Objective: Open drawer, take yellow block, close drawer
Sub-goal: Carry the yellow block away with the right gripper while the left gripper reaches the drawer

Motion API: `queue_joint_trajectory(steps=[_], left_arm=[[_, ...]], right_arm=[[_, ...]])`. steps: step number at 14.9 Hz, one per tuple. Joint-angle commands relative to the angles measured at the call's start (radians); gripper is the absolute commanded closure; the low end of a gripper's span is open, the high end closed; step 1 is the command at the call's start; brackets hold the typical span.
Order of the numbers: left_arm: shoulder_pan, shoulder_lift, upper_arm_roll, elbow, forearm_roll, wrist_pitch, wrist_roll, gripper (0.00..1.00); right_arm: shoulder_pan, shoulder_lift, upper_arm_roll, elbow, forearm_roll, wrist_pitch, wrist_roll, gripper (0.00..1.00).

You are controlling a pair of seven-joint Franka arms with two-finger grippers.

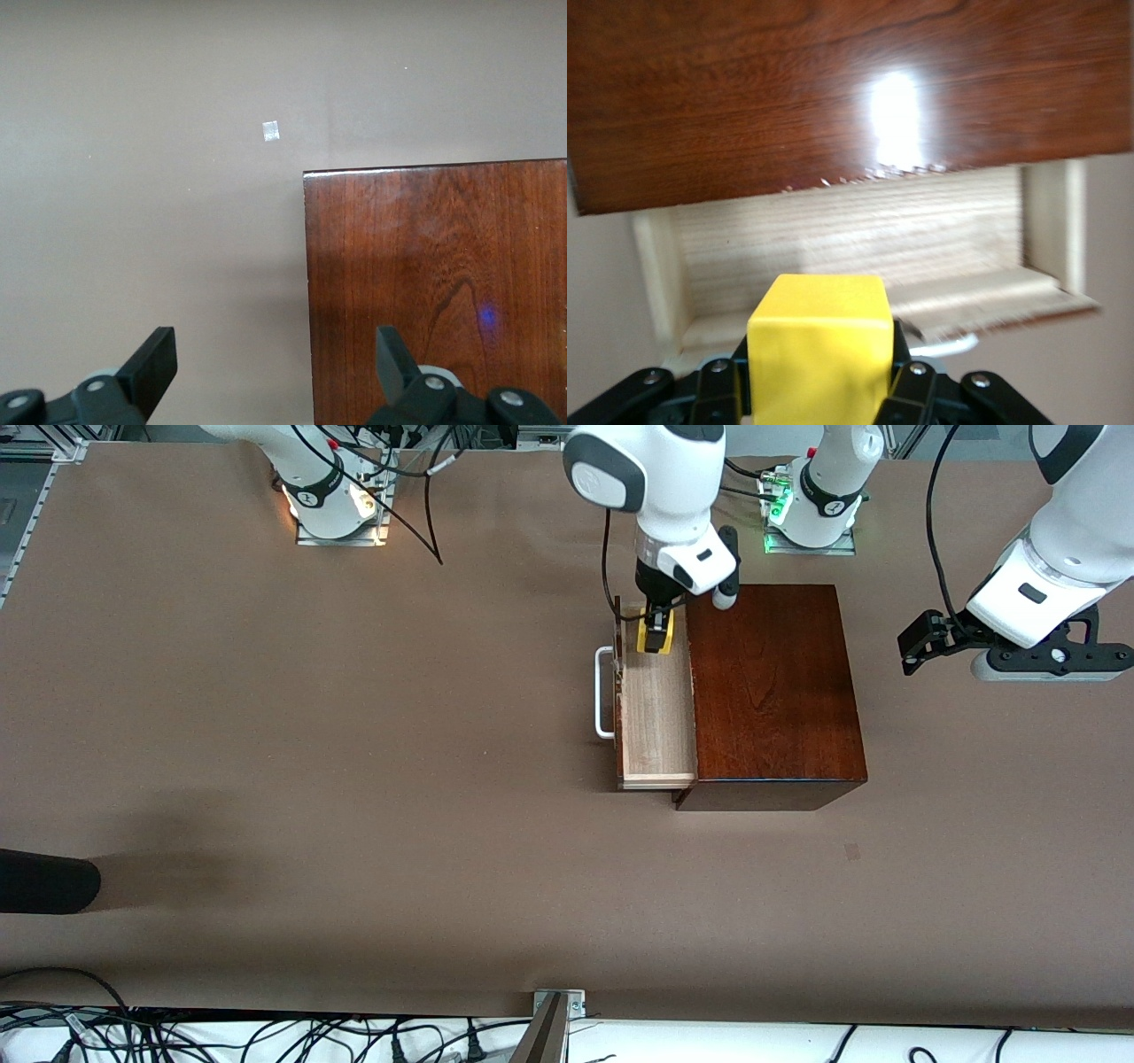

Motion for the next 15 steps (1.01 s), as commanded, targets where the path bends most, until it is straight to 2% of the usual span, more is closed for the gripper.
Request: queue_joint_trajectory(steps=[1,5,9,12,15], left_arm=[[-0.005,0.002,-0.024,0.023,-0.024,-0.057,0.019,0.0],[-0.005,0.001,-0.068,0.035,-0.032,-0.109,0.185,0.0],[-0.009,0.013,-0.07,0.034,-0.139,-0.118,0.368,0.0],[-0.034,0.039,-0.105,0.035,-0.184,-0.143,0.601,0.0],[-0.113,0.091,-0.166,0.044,-0.19,-0.14,0.694,0.0]], right_arm=[[-0.034,-0.087,-0.003,-0.01,0.038,-0.072,-0.012,1.0],[-0.192,-0.167,-0.007,-0.011,0.145,-0.168,-0.004,1.0],[-0.384,-0.218,-0.009,-0.028,0.154,-0.212,-0.009,1.0],[-0.514,-0.294,-0.009,-0.212,0.186,-0.179,0.005,1.0],[-0.646,-0.403,-0.01,-0.452,0.24,-0.03,0.016,1.0]])
